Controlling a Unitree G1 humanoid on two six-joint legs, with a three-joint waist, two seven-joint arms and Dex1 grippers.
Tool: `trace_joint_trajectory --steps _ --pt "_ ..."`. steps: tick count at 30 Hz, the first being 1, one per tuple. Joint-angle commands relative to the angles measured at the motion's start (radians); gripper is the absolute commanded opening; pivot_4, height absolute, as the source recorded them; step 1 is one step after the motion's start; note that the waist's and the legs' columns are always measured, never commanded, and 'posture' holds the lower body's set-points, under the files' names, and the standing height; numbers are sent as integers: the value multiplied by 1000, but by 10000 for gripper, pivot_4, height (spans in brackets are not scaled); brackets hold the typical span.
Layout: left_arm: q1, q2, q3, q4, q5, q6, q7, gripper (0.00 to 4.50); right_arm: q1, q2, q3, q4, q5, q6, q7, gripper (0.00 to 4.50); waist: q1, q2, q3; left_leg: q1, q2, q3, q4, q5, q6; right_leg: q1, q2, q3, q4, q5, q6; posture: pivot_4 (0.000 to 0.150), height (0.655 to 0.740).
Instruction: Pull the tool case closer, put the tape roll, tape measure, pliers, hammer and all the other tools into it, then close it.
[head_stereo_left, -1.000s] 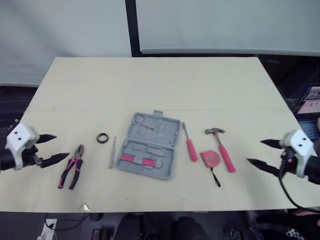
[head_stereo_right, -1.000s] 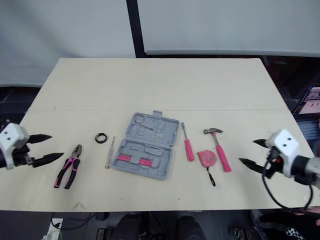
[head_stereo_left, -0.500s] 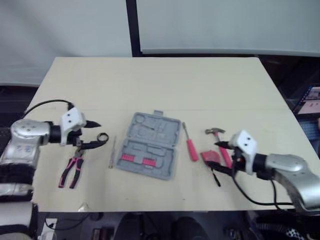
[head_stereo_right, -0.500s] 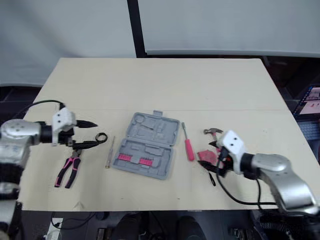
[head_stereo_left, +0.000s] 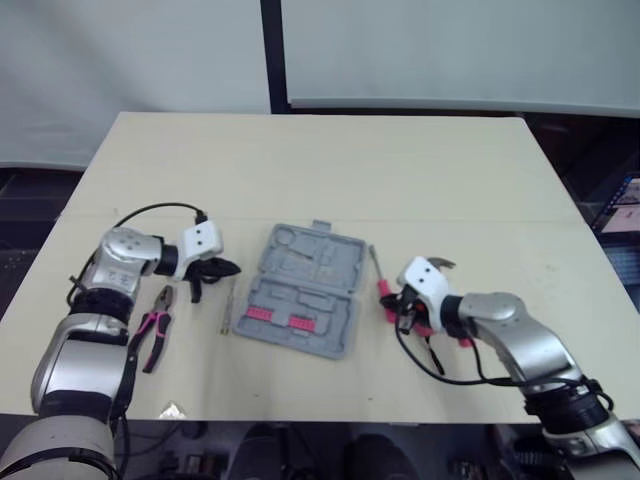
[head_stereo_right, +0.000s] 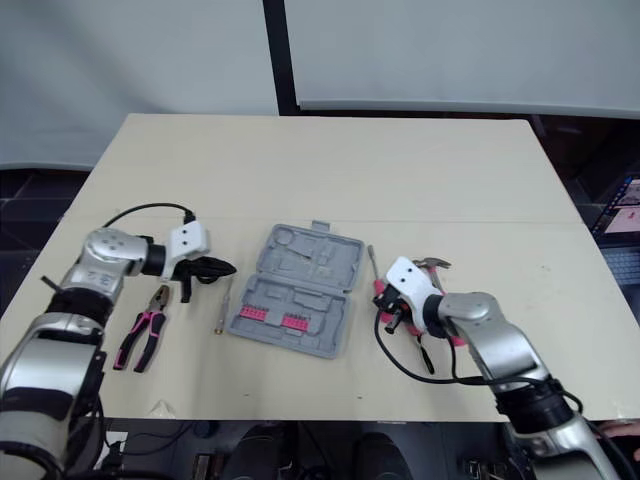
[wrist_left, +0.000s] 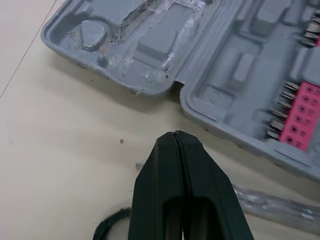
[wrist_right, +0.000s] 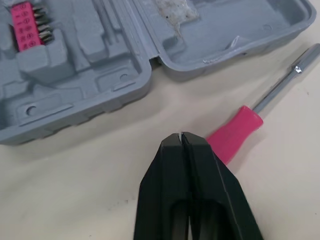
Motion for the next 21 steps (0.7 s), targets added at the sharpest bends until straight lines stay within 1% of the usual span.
trace_joint_trajectory --steps 1,9,14,18,21 --pt "-34 -17 -1 47 29 -22 43 0 -26 23 12 15 -26 -3 -20 296 0 0 0 0 0 0 0 0 0 0 0 0 0 0 0 1500 7400" --pt "-52 -63 -6 93 68 -35 93 0 -46 64 41 66 -74 -5 -36 296 -1 0 0 0 0 0 0 0 0 -2 0 -1 2 0 0 1500 7400" --pt "-50 -70 -16 108 97 -56 112 0 -58 91 48 82 -93 -6 -34 296 -1 0 0 0 1 0 0 0 0 -2 0 -1 2 0 0 1500 7400" --pt "-64 -81 -16 130 114 -49 170 0 -68 109 60 102 -110 -15 -34 296 -1 0 0 0 1 0 0 0 0 -2 0 -2 2 0 0 1500 7400" --pt "-68 -79 -10 137 111 -50 159 0 -75 114 60 108 -117 -19 -30 296 0 0 0 0 0 0 0 0 0 -2 0 -2 2 0 0 1500 7400"
